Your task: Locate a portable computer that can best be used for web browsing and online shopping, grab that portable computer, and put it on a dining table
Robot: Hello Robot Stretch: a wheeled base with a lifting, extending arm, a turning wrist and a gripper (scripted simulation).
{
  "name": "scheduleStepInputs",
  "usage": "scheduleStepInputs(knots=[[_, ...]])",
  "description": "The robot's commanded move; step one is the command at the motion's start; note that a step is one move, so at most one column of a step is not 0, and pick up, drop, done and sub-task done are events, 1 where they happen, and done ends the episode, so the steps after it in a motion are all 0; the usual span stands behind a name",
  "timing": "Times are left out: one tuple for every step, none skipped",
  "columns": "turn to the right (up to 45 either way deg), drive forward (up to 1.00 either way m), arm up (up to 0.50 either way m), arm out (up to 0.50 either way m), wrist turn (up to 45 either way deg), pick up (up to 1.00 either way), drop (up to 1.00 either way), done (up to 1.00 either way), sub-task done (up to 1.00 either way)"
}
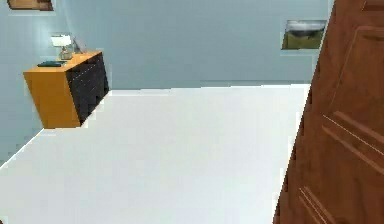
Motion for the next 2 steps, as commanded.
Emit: scheduleStepInputs(knots=[[0.0, 1.00, 0.00, 0.00, 0.0, 0.00, 0.00, 0.00, 0.00], [0.0, 0.30, 0.00, 0.00, 0.0, 0.00, 0.00, 0.00, 0.00]])
